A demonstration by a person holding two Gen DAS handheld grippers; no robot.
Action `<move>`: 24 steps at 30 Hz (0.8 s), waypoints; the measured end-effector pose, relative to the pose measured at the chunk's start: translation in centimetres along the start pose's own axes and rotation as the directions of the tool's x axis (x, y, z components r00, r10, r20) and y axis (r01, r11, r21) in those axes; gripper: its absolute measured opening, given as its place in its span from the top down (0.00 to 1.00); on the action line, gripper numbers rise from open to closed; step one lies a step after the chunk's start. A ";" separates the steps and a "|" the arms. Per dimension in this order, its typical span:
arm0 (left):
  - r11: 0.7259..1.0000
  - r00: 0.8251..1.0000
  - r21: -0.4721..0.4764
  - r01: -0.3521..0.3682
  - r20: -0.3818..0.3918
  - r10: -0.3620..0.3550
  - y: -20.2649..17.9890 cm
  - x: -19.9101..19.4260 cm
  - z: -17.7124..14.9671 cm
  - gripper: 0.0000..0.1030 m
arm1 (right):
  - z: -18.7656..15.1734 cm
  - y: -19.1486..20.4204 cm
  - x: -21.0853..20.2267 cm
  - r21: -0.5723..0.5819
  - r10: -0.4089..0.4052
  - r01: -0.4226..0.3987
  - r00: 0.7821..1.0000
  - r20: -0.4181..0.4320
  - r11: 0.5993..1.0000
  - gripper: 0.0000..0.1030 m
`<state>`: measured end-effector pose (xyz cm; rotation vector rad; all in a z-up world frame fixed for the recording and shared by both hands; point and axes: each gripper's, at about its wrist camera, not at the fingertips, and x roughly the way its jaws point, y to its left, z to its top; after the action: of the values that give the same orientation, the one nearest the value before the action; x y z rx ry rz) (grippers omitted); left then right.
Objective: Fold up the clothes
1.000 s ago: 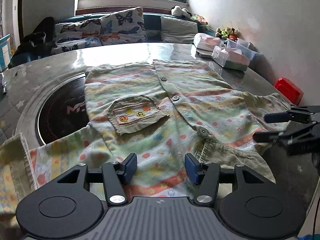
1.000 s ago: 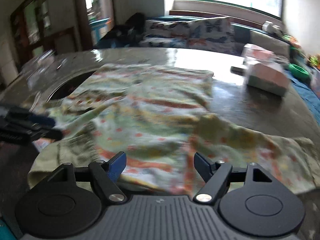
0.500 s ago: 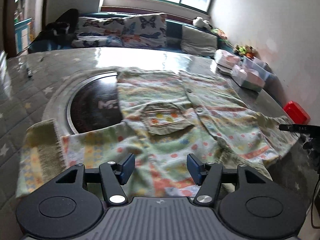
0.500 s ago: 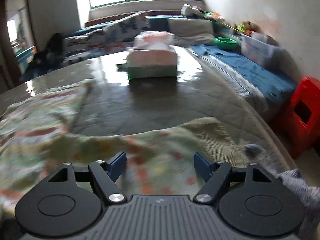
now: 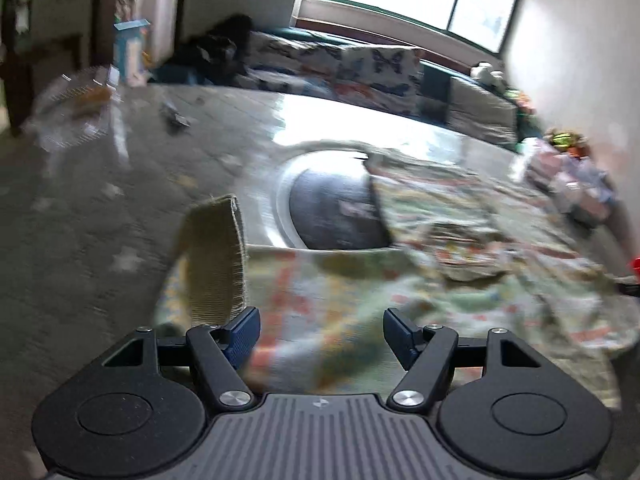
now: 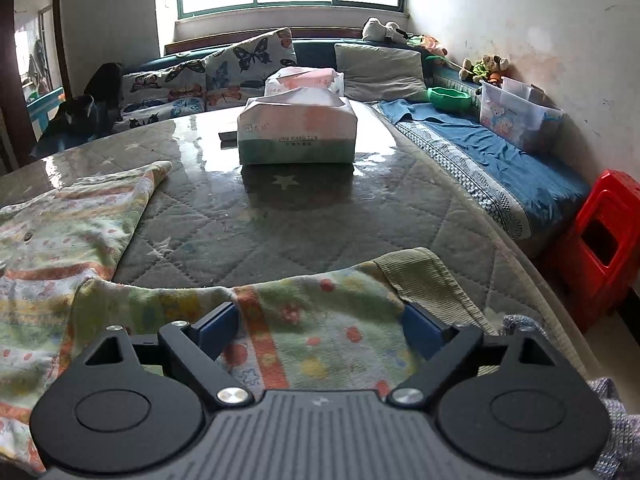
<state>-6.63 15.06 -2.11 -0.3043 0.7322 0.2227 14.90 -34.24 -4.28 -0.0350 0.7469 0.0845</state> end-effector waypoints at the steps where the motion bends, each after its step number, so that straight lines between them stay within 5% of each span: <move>1: 1.000 1.000 -0.005 -0.018 0.006 0.018 0.5 0.0 0.0 0.31 | 0.0 0.1 0.0 0.000 0.001 -0.001 1.000 0.002 1.000 0.09; 7: 0.986 0.986 -0.040 -0.161 0.040 0.162 3.1 0.2 0.4 0.31 | -0.5 0.3 0.2 -0.005 0.007 -0.006 1.000 0.026 1.000 0.01; 13: 0.951 0.949 -0.020 -0.308 0.062 0.308 4.6 0.6 0.7 0.31 | -0.7 0.2 0.2 -0.001 0.007 -0.007 0.999 0.040 1.000 0.00; 18: 0.947 0.946 -0.007 -0.320 0.057 0.320 3.9 0.5 1.3 0.26 | -0.6 0.3 0.2 -0.002 0.006 -0.006 0.999 0.042 1.000 0.00; 24: 0.976 0.973 0.017 -0.218 0.084 0.216 1.1 0.2 1.9 0.09 | -0.7 0.2 0.2 -0.003 0.006 -0.006 0.999 0.045 1.000 0.00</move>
<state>-5.60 16.76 -1.15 -0.1888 0.6869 0.4298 14.59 -34.04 -4.94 -0.0335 0.7023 0.0919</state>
